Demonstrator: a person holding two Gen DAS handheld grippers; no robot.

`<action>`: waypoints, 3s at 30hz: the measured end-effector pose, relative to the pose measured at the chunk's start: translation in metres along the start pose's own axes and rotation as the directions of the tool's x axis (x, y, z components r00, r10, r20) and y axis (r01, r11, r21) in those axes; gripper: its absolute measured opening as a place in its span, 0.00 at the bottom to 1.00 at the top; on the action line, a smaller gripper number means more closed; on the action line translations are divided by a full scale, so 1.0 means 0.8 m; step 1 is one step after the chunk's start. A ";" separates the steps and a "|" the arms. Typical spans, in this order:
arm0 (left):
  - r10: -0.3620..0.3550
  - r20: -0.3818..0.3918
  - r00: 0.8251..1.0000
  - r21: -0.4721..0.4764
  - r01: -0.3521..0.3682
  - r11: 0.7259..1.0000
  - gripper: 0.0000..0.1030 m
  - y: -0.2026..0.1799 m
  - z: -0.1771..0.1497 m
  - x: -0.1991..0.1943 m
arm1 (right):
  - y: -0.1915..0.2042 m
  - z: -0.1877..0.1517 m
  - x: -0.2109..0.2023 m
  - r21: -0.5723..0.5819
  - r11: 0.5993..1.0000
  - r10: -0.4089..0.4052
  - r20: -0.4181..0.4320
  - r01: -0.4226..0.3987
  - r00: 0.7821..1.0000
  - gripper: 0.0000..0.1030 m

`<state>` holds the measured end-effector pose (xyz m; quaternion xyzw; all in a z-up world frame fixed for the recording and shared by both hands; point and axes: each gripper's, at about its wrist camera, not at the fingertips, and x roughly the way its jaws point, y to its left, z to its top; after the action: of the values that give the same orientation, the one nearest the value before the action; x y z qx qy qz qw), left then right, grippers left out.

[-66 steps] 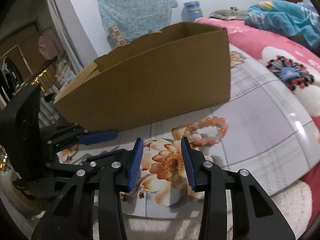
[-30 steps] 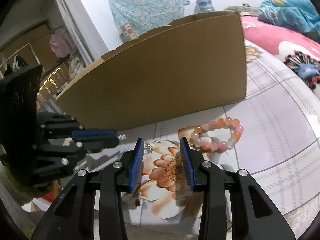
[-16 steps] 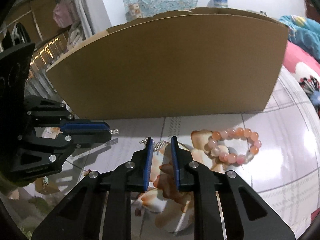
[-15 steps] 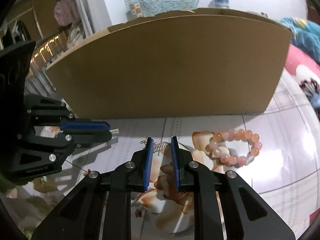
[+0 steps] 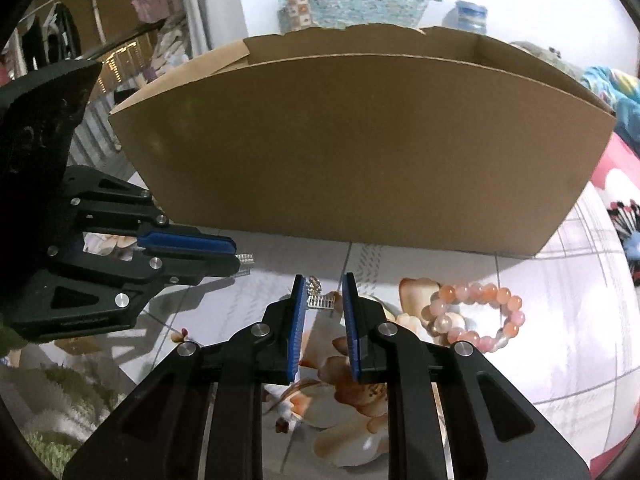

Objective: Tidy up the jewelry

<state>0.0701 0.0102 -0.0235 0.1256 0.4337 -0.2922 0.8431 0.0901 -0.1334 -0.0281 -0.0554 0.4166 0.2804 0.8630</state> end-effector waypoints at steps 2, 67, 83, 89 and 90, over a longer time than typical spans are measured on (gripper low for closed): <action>0.001 0.000 1.000 -0.004 -0.001 1.000 0.07 0.001 0.000 0.000 | 0.001 0.002 0.000 -0.013 1.000 0.013 -0.005 -0.013 1.000 0.18; -0.054 0.155 0.986 -0.022 0.059 0.998 0.07 0.036 0.129 -0.091 | -0.072 0.096 -0.132 0.111 0.982 0.110 0.310 -0.150 0.944 0.00; 0.128 -0.048 0.991 -0.146 -0.133 0.980 0.21 0.104 0.173 -0.008 | -0.083 0.153 -0.042 0.157 0.987 -0.053 0.209 0.020 0.976 0.28; 0.160 -0.016 0.987 -0.167 -0.160 0.973 0.25 0.102 0.171 -0.024 | -0.078 0.144 -0.067 0.155 0.987 -0.081 0.253 0.042 0.964 0.41; 0.162 -0.005 0.987 -0.169 -0.160 0.972 0.26 0.101 0.171 -0.029 | -0.076 0.142 -0.074 0.159 0.987 -0.079 0.265 0.037 0.961 0.42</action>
<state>0.1981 0.0198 0.0728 0.0870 0.4418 -0.1856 0.8734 0.1712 -0.1732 0.0814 0.0374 0.3133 0.2272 0.9213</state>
